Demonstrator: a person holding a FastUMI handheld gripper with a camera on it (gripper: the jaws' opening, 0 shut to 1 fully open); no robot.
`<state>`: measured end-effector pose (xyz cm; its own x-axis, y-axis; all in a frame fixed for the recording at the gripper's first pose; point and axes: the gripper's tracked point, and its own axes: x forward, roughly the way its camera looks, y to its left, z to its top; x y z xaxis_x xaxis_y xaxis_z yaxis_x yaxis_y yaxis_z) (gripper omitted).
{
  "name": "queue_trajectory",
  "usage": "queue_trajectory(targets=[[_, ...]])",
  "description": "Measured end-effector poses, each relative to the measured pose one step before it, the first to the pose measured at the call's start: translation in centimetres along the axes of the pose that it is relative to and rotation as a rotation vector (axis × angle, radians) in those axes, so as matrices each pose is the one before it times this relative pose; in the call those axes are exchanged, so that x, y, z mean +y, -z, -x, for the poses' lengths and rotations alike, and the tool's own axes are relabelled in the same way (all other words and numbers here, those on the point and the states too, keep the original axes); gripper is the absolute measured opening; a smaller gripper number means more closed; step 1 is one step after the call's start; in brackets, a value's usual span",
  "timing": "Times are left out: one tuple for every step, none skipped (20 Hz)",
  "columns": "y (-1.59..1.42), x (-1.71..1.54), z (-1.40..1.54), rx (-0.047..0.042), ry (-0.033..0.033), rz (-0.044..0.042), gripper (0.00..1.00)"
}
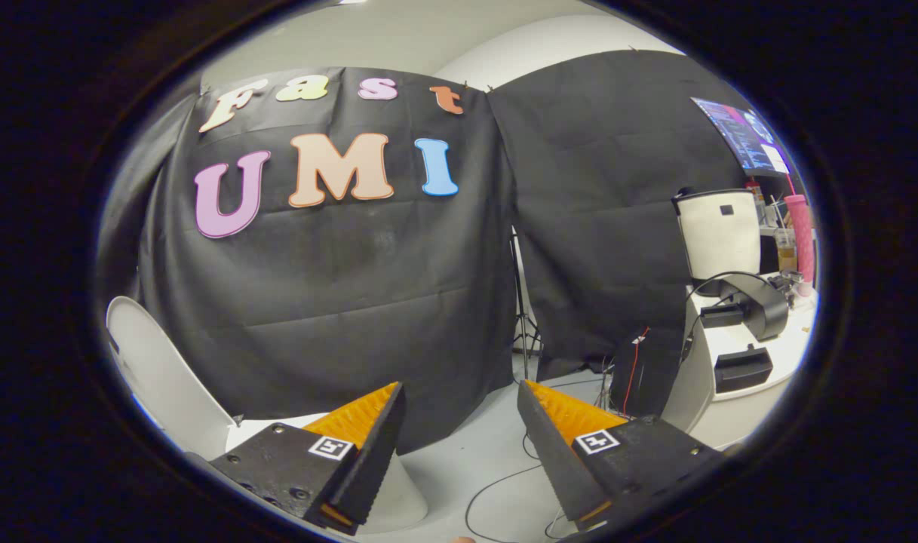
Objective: Open the toilet lid.
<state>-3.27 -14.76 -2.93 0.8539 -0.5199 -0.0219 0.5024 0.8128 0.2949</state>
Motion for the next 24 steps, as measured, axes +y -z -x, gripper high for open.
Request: queue_trajectory(targets=[[0.027,-0.08,-0.013,-0.00108,0.00078,-0.00566,0.91],[-0.043,-0.05,0.012,-0.00152,0.00105,-0.00403,0.91],[-0.029,-0.082,-0.101,-0.00188,0.00318,-0.00202,0.91],[-0.005,-0.134,0.045,-0.00206,0.00368,-0.00005,0.91],[0.04,-0.074,-0.006,0.00014,0.00179,-0.00066,0.91],[-0.102,-0.034,0.023,-0.002,-0.00059,-0.00136,0.91],[0.045,0.081,-0.007,-0.00078,-0.00257,-0.00145,0.92],[0.023,0.036,0.062,0.00035,-0.00199,0.00069,0.91],[0.069,-0.042,-0.093,0.00201,0.00033,0.00248,0.91],[0.076,0.002,0.024,0.00196,0.00086,0.00251,0.91],[0.063,-0.051,-0.06,0.00222,0.00026,0.00176,0.91],[-0.113,0.017,-0.048,0.00071,-0.0013,0.00087,0.91],[0.07,0.104,0.027,0.00011,-0.00088,-0.00054,0.91],[-0.034,0.03,0.035,-0.00013,-0.00113,-0.00067,0.91],[0.032,-0.059,-0.051,-0.00172,-0.00051,0.00012,0.91],[-0.028,-0.044,0.033,0.00007,0.00099,0.00087,0.91],[0.027,-0.173,-0.073,0.00139,0.00227,0.001,0.91],[0.037,-0.152,-0.02,0.00297,0.00315,0.00271,0.91],[0.192,-0.189,-0.166,0.00724,0.00302,0.00809,0.91],[0.065,-0.276,-0.215,0.0109,0.00266,0.0144,0.91],[0.003,-0.299,-0.379,0.00945,0.00163,0.0186,0.91],[-0.216,-0.247,-0.423,0.00738,-0.00322,0.01784,0.91],[-0.55,-0.244,-0.49,0.00187,-0.01269,0.01469,0.91],[-0.673,-0.072,-0.594,-0.00716,-0.02261,0.01091,0.91]])
